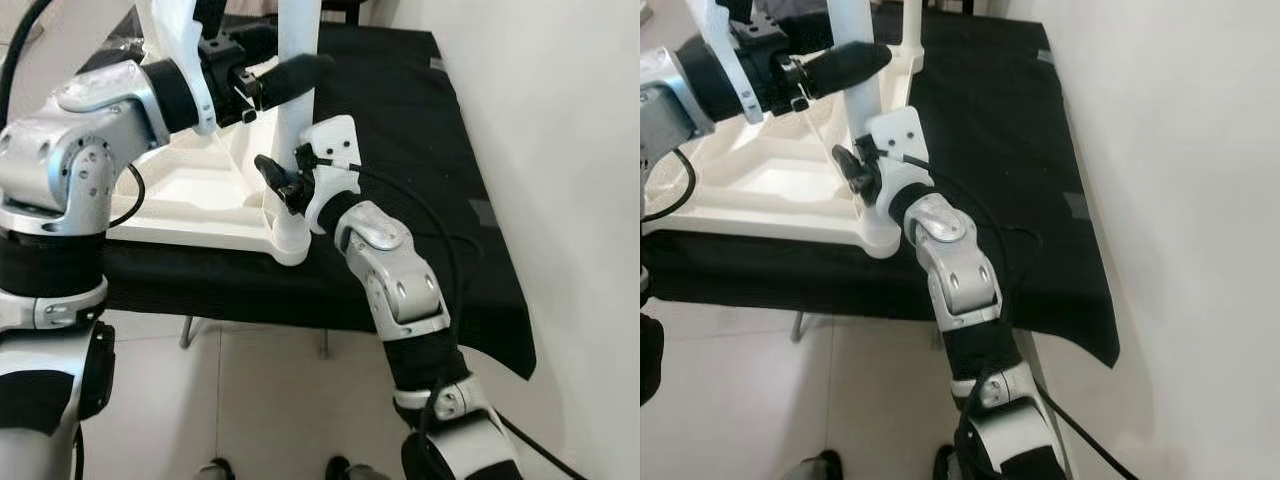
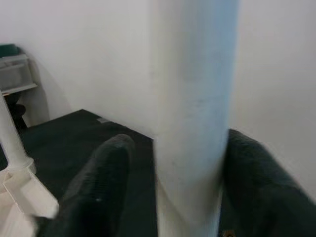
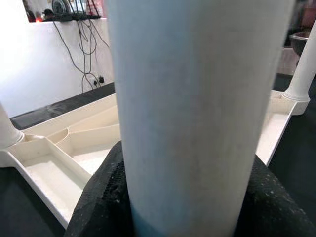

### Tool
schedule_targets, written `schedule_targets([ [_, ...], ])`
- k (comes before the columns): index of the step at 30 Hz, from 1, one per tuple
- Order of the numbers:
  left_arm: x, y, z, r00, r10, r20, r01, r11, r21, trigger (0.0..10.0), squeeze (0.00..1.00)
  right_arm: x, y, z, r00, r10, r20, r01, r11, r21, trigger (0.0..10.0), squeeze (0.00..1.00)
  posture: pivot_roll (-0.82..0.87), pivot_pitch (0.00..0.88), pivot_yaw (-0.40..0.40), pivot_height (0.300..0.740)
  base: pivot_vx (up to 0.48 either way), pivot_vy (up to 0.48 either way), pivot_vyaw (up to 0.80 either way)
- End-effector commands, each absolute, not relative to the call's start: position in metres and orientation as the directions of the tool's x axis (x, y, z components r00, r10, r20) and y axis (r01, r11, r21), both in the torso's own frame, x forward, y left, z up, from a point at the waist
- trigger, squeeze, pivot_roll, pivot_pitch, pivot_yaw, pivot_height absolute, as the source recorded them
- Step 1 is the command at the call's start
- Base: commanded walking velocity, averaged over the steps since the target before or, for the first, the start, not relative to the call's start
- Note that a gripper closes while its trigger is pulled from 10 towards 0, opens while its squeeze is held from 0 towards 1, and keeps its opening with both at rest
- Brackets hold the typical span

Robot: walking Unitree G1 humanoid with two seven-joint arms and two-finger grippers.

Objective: Building children table

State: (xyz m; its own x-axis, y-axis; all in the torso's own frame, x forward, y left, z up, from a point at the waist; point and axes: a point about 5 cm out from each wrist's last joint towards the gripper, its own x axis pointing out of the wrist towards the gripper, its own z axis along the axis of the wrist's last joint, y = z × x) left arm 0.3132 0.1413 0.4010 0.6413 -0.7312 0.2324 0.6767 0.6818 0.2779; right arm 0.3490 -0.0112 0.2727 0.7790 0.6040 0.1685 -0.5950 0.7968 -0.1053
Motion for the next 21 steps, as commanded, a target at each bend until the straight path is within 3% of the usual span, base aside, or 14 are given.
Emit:
schedule_targets([
  [1, 0.312, 0.143, 0.401, 0.65, -0.722, 0.236, 0.667, 0.692, 0.278, 0.0, 0.0, 0.352, 0.004, 0.212, 0.78, 0.62, -0.084, -0.62, 0.784, 0.022, 0.0, 0.0, 0.06, 0.266, -0.12, 0.74, 0.0, 0.0, 0.0],
  [3, 0.313, 0.142, 0.401, 0.647, -0.724, 0.238, 0.67, 0.689, 0.275, 0.0, 0.0, 0.349, 0.004, 0.214, 0.787, 0.61, -0.091, -0.611, 0.791, 0.019, 0.0, 0.0, 0.06, 0.265, -0.12, 0.74, 0.0, 0.0, 0.0],
  [4, 0.313, 0.141, 0.401, 0.644, -0.727, 0.237, 0.674, 0.686, 0.273, 0.0, 0.0, 0.344, 0.003, 0.217, 0.803, 0.587, -0.101, -0.588, 0.808, 0.019, 10.0, 0.0, 0.06, 0.265, -0.119, 0.74, 0.0, 0.0, 0.0],
  [9, 0.315, 0.139, 0.402, 0.642, -0.73, 0.234, 0.678, 0.683, 0.272, 0.0, 0.0, 0.343, -0.004, 0.229, 0.813, 0.576, -0.086, -0.577, 0.817, 0.01, 10.0, 0.0, 0.06, 0.26, -0.116, 0.74, 0.0, 0.0, 0.0],
  [11, 0.316, 0.14, 0.402, 0.642, -0.729, 0.235, 0.677, 0.684, 0.272, 0.0, 0.0, 0.352, -0.009, 0.235, 0.777, 0.625, -0.074, -0.625, 0.78, 0.022, 10.0, 0.0, 0.06, 0.258, -0.113, 0.74, 0.0, 0.0, 0.0],
  [12, 0.316, 0.14, 0.403, 0.642, -0.729, 0.237, 0.676, 0.684, 0.273, 0.0, 0.0, 0.358, -0.012, 0.243, 0.751, 0.66, -0.026, -0.66, 0.751, 0.03, 10.0, 1.0, 0.06, 0.256, -0.114, 0.74, 0.0, 0.0, 0.0],
  [14, 0.316, 0.14, 0.404, 0.642, -0.729, 0.237, 0.675, 0.685, 0.274, 0.0, 0.0, 0.361, -0.015, 0.248, 0.732, 0.681, 0.01, -0.681, 0.731, 0.034, 10.0, 1.0, 0.06, 0.256, -0.114, 0.74, 0.0, 0.0, 0.0],
  [16, 0.316, 0.141, 0.405, 0.642, -0.729, 0.237, 0.675, 0.684, 0.276, 0.0, 0.0, 0.37, -0.022, 0.264, 0.634, 0.768, 0.092, -0.772, 0.634, 0.03, 10.0, 1.0, 0.07, 0.252, -0.11, 0.74, 0.0, 0.0, 0.0],
  [21, 0.315, 0.141, 0.405, 0.641, -0.73, 0.236, 0.676, 0.683, 0.277, 0.0, 0.0, 0.373, -0.029, 0.281, 0.525, 0.837, 0.156, -0.845, 0.534, -0.021, 10.0, 1.0, 0.07, 0.251, -0.109, 0.74, 0.0, 0.0, 0.0],
])
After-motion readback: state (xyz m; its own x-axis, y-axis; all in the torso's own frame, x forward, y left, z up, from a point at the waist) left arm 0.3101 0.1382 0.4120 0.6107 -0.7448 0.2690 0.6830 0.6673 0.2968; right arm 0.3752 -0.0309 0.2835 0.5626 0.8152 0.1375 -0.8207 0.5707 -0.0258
